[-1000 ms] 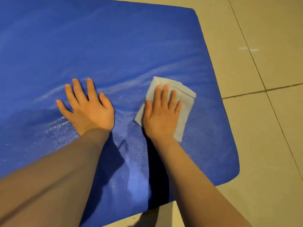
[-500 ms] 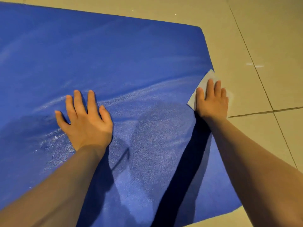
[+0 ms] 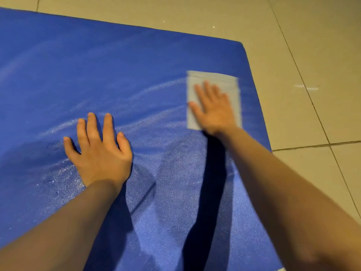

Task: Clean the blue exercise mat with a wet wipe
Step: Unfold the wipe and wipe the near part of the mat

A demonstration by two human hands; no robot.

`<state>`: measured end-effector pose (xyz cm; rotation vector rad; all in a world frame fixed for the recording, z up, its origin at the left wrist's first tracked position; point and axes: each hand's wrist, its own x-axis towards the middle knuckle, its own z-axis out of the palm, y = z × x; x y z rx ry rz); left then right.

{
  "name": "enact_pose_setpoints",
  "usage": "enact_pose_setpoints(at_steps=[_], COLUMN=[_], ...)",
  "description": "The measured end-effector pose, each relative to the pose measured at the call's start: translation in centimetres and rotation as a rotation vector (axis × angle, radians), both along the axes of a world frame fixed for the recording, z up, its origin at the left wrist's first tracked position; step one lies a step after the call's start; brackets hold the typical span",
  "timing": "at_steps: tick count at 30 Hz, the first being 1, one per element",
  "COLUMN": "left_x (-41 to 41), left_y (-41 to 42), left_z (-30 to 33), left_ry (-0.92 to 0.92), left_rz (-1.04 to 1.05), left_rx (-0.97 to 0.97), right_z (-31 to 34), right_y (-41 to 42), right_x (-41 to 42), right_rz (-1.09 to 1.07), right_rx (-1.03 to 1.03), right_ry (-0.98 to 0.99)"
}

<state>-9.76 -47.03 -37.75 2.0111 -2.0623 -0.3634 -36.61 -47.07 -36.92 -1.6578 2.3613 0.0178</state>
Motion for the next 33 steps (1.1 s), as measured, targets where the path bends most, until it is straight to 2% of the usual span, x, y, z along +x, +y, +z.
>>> enact_pose_setpoints(at_steps=[4, 8, 10, 14, 16, 18, 20, 22, 26, 28, 30, 33], left_x=[-0.1, -0.2, -0.1, 0.0, 0.0, 0.0, 0.0, 0.1, 0.2, 0.2, 0.2, 0.2], left_y=[0.0, 0.0, 0.0, 0.0, 0.0, 0.0, 0.1, 0.0, -0.1, -0.1, -0.2, -0.1], left_z=[0.3, 0.8, 0.8, 0.5, 0.4, 0.3, 0.2, 0.1, 0.1, 0.1, 0.2, 0.3], left_ry=[-0.014, -0.015, -0.022, -0.022, -0.015, -0.015, -0.019, -0.020, -0.026, -0.035, -0.047, -0.053], left_rz=[-0.006, -0.015, -0.017, -0.019, -0.019, -0.021, -0.025, -0.037, -0.052, -0.055, -0.062, -0.072], left_rx=[0.023, 0.035, 0.035, 0.018, 0.000, -0.012, -0.017, -0.015, 0.013, 0.043, 0.063, 0.068], right_z=[0.4, -0.2, -0.3, -0.5, -0.6, -0.4, -0.6, -0.7, 0.0, 0.4, 0.4, -0.1], right_y=[5.0, 6.6, 7.0, 10.0, 12.4, 14.3, 16.0, 17.7, 22.6, 24.4, 24.6, 24.0], right_x=[-6.3, -0.9, 3.3, 13.7, 19.3, 23.1, 23.1, 19.9, 9.9, 6.8, 6.6, 10.8], right_rz=[-0.291, -0.450, -0.376, -0.086, 0.030, 0.073, 0.063, -0.067, -0.552, -0.675, -0.761, -0.931], right_rx=[-0.033, -0.045, -0.065, -0.236, -0.248, -0.222, -0.207, -0.186, -0.102, -0.077, -0.096, -0.119], right_ry=[0.018, 0.082, 0.068, -0.091, -0.105, -0.080, -0.062, -0.061, 0.005, 0.031, 0.043, 0.035])
